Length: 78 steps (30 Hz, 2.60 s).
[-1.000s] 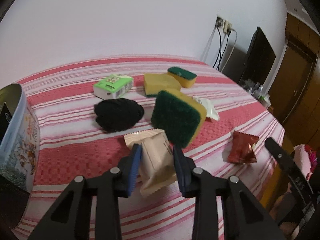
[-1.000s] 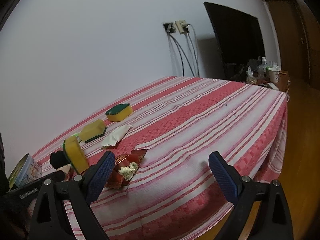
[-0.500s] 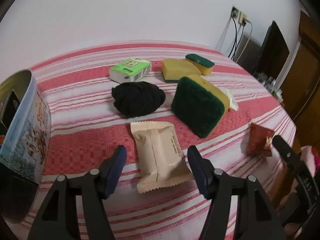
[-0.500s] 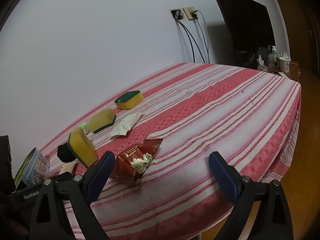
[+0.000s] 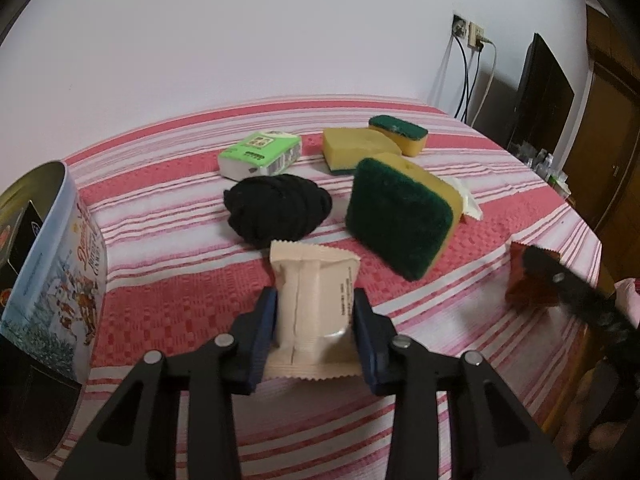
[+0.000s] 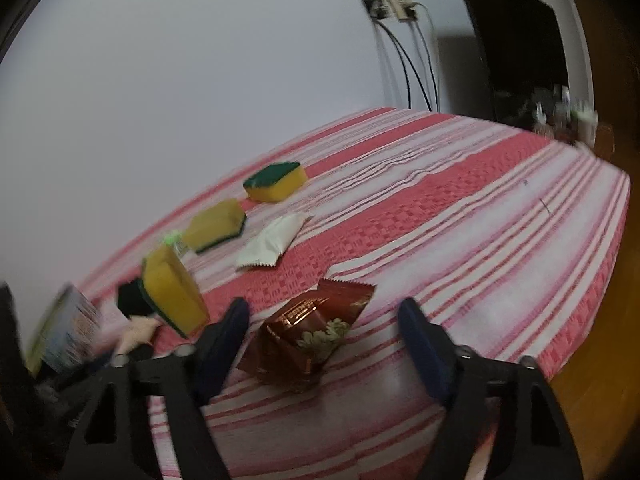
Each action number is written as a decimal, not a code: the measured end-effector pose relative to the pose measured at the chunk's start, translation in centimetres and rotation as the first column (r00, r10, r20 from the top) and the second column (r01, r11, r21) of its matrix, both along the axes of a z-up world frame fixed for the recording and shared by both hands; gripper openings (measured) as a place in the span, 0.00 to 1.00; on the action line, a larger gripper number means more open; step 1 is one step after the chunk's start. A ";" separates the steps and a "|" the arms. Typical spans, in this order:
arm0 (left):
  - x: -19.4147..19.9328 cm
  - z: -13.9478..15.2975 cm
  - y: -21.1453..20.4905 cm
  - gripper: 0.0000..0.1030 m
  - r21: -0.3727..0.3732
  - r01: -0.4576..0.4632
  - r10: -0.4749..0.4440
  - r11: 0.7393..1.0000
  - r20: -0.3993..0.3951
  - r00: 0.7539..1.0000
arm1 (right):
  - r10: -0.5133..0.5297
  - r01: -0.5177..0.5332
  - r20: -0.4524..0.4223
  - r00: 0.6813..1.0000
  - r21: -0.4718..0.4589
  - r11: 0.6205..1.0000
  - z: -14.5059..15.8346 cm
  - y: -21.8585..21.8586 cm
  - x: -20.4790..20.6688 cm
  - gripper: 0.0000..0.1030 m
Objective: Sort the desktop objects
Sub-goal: 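Grasp the beige packet with the left gripper while the right grasps the red-gold packet, then lift the beige and red-gold packets and carry both over the silver tin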
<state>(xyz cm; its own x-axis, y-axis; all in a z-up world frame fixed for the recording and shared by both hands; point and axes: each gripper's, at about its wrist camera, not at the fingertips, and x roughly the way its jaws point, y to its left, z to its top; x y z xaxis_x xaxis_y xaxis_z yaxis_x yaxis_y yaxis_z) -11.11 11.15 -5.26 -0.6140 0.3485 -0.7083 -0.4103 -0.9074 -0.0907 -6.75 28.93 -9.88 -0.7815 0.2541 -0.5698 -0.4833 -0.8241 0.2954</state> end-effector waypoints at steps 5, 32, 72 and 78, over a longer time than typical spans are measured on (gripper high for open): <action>-0.2 0.0 -1.0 0.35 0.082 -0.011 0.009 0.997 0.022 1.000 | 0.040 -0.040 -0.003 0.999 -0.011 0.999 -0.3 -0.2 -0.6 0.41; 2.4 4.5 -5.9 0.35 0.174 -0.105 0.128 0.979 -0.124 0.984 | 0.223 -0.190 -0.201 0.954 0.175 0.966 5.7 -8.1 0.8 0.38; 3.1 8.0 -22.9 0.35 0.251 -0.475 0.529 0.843 -0.239 0.814 | 0.611 -0.490 -0.313 0.727 0.386 0.781 12.3 -25.8 -6.4 0.38; 2.2 7.6 -25.4 0.35 0.211 -0.565 0.602 0.798 -0.241 0.761 | 0.612 -0.467 -0.291 0.735 0.437 0.769 11.7 -27.7 -9.5 0.38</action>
<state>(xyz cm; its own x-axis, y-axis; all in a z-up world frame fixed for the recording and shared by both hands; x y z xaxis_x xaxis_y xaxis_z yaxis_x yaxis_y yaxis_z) -8.91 -14.26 2.34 -0.8902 -0.0744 -0.4496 0.1710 -0.9690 -0.1783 -16.25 1.27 1.78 -0.9733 -0.1773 -0.1458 0.1745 -0.9841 0.0318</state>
